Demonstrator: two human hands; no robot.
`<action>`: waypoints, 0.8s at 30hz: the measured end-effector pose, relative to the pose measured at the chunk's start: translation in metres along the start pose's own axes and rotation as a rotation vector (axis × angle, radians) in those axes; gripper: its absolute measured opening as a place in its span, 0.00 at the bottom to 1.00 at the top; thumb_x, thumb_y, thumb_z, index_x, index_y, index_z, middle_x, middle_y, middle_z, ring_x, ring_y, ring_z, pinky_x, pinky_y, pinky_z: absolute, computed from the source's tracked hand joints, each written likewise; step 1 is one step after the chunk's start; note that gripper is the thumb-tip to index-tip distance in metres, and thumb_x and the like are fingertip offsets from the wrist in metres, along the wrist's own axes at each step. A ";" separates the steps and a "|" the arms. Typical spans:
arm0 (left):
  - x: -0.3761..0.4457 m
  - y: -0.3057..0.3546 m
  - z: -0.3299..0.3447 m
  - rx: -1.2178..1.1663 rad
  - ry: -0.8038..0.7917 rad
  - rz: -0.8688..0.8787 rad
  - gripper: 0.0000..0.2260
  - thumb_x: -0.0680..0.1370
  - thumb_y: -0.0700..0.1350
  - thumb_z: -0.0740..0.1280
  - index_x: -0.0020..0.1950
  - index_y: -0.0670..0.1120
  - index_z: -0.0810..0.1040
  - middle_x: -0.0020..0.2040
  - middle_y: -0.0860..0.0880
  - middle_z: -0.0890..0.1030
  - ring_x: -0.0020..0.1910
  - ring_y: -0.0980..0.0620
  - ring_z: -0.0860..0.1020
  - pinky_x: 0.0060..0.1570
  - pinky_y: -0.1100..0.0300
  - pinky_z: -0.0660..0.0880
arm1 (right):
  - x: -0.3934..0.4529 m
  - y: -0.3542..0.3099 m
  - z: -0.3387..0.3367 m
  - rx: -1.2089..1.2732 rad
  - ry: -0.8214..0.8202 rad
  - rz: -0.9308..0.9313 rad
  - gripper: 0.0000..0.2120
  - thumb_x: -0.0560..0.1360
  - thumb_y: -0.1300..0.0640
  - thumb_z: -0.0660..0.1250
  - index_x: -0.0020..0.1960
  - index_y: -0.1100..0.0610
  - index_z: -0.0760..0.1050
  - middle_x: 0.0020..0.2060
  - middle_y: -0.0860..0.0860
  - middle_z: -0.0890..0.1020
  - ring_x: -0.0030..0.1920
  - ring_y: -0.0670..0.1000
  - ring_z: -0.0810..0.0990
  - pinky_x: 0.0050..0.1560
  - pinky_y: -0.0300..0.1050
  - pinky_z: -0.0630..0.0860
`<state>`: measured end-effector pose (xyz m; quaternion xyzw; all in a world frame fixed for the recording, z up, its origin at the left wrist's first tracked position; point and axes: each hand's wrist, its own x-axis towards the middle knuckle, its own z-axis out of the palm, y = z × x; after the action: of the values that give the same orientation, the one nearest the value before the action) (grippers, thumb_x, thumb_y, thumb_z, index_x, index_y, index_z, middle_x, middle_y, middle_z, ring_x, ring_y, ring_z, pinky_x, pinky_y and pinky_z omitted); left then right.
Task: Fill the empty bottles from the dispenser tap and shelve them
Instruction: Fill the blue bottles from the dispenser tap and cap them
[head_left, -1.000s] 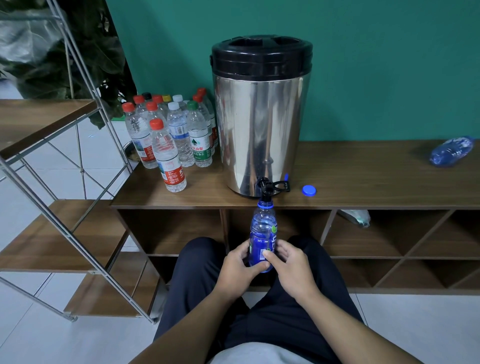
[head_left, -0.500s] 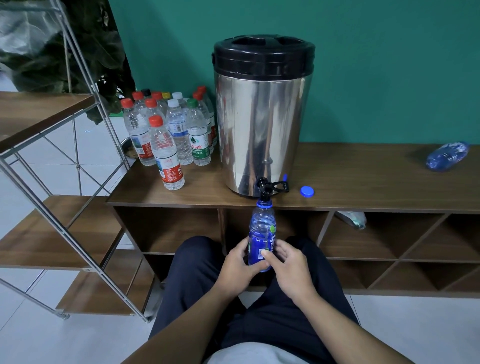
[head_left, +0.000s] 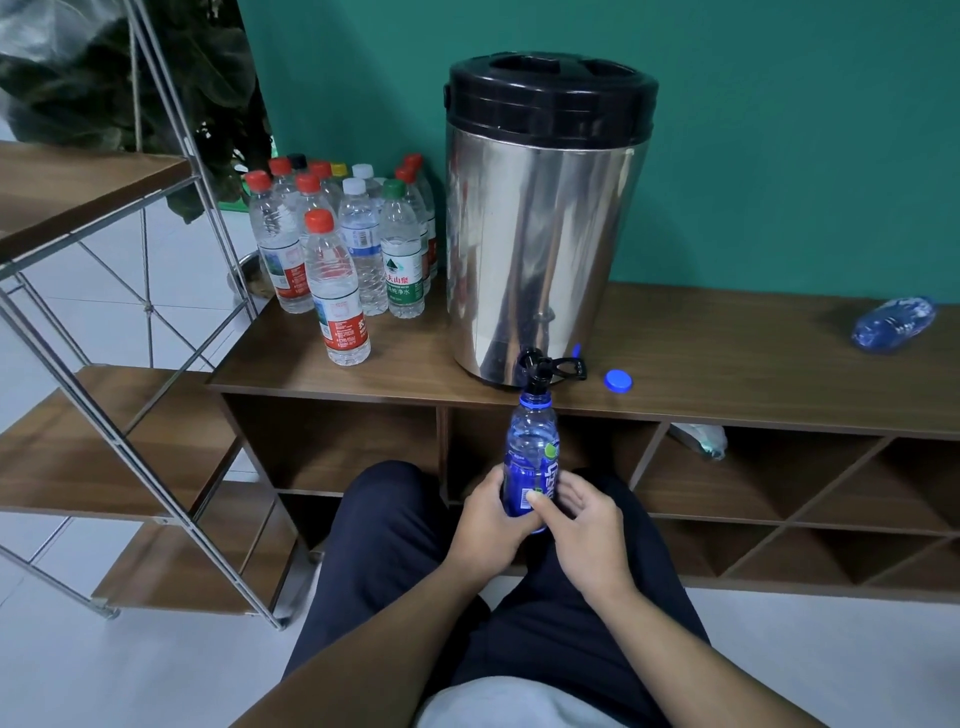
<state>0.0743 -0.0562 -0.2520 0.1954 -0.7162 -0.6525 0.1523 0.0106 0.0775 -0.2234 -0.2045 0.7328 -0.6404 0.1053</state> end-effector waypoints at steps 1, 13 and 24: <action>0.000 -0.002 0.000 -0.001 -0.001 0.001 0.20 0.75 0.44 0.82 0.65 0.54 0.83 0.57 0.53 0.88 0.57 0.51 0.88 0.62 0.42 0.85 | 0.000 0.000 0.000 0.003 0.001 0.004 0.20 0.78 0.64 0.79 0.60 0.40 0.83 0.54 0.34 0.89 0.59 0.38 0.86 0.62 0.31 0.78; -0.002 -0.002 -0.004 -0.053 0.002 0.044 0.20 0.78 0.45 0.82 0.68 0.54 0.83 0.59 0.52 0.89 0.60 0.50 0.88 0.63 0.44 0.86 | -0.005 -0.005 -0.002 -0.030 -0.067 0.057 0.15 0.83 0.63 0.74 0.64 0.47 0.83 0.55 0.32 0.88 0.60 0.35 0.85 0.59 0.27 0.77; 0.008 -0.008 -0.013 0.002 0.056 0.069 0.29 0.73 0.42 0.86 0.72 0.55 0.81 0.60 0.58 0.89 0.60 0.56 0.87 0.65 0.51 0.84 | 0.014 0.002 -0.016 -0.106 0.039 0.091 0.12 0.85 0.50 0.72 0.67 0.51 0.84 0.59 0.42 0.89 0.63 0.40 0.85 0.72 0.51 0.80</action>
<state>0.0741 -0.0719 -0.2591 0.1888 -0.7186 -0.6405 0.1944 -0.0092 0.0857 -0.2214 -0.1636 0.7761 -0.5992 0.1090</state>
